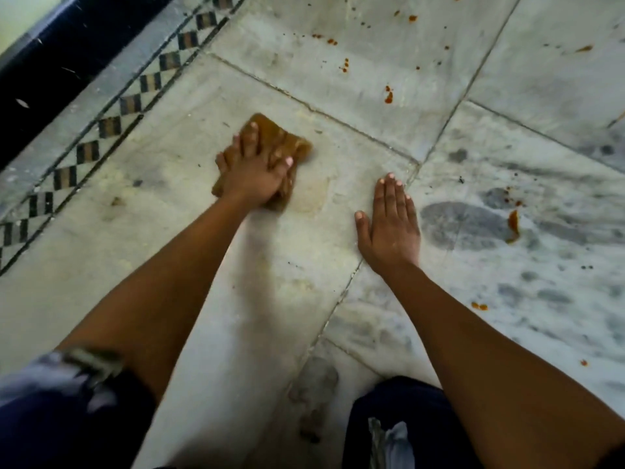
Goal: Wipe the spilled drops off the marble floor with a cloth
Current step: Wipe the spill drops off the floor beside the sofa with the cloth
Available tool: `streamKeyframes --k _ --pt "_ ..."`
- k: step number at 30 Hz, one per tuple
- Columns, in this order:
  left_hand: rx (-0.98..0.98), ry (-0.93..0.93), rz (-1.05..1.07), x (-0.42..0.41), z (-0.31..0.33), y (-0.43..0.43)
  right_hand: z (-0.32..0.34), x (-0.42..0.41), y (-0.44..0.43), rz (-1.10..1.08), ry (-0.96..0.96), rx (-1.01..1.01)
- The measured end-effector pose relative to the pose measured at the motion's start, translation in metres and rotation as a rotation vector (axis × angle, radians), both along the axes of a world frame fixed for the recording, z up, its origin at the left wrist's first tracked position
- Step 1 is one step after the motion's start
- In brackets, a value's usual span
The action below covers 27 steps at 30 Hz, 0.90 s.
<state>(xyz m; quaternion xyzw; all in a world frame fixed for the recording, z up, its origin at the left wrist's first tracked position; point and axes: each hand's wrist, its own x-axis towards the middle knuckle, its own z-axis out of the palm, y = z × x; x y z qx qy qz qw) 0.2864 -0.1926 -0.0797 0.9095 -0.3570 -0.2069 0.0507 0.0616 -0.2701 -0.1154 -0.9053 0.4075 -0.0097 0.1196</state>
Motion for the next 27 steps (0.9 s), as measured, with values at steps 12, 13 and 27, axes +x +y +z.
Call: streamKeyframes --k 12,13,27 --pt "-0.096 -0.176 -0.286 -0.047 -0.019 0.04 -0.001 0.0 0.0 -0.007 -0.021 0.006" --pt "-0.06 -0.2 -0.205 -0.031 -0.018 0.032 -0.001 0.0 -0.001 -0.006 -0.022 0.009" --pt "-0.04 -0.167 -0.137 -0.065 -0.016 0.057 -0.004 0.001 -0.001 -0.002 0.013 -0.017"
